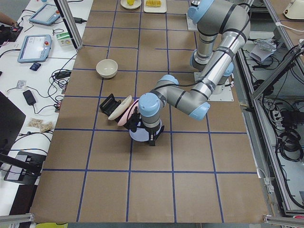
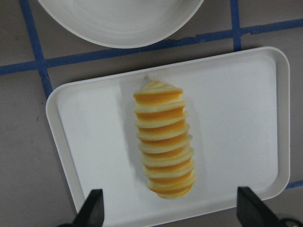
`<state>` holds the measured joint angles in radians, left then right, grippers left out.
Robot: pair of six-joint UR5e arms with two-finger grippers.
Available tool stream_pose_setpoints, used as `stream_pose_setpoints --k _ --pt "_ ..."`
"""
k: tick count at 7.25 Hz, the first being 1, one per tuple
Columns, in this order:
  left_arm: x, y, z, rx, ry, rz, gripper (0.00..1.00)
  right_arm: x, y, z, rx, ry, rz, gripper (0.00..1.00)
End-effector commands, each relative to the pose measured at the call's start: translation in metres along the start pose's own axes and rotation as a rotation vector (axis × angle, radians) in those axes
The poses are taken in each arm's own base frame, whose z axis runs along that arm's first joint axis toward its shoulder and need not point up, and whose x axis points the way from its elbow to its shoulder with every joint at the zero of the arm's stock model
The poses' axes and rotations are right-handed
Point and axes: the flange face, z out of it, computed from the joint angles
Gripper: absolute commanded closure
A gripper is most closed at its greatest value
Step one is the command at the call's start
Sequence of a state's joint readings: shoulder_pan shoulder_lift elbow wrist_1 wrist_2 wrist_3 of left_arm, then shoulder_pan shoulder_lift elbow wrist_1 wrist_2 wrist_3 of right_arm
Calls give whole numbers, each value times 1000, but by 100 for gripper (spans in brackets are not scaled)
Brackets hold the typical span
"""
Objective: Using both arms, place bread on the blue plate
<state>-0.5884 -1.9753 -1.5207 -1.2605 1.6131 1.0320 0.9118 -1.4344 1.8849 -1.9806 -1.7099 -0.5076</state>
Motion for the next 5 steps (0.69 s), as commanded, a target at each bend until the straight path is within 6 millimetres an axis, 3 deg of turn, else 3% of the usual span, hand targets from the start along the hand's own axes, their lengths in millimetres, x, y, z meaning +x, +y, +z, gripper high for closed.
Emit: stream_pose_setpoints --k 1,4,5 --pt "-13 -19 31 74 78 -1 0 8 1 41 -52 -30 -22 0" --pt "-11 -27 77 70 167 -25 0 14 -20 82 -44 -20 -17 0" --pt "-15 -28 82 60 166 -43 20 12 -19 89 -57 -31 -16 0"
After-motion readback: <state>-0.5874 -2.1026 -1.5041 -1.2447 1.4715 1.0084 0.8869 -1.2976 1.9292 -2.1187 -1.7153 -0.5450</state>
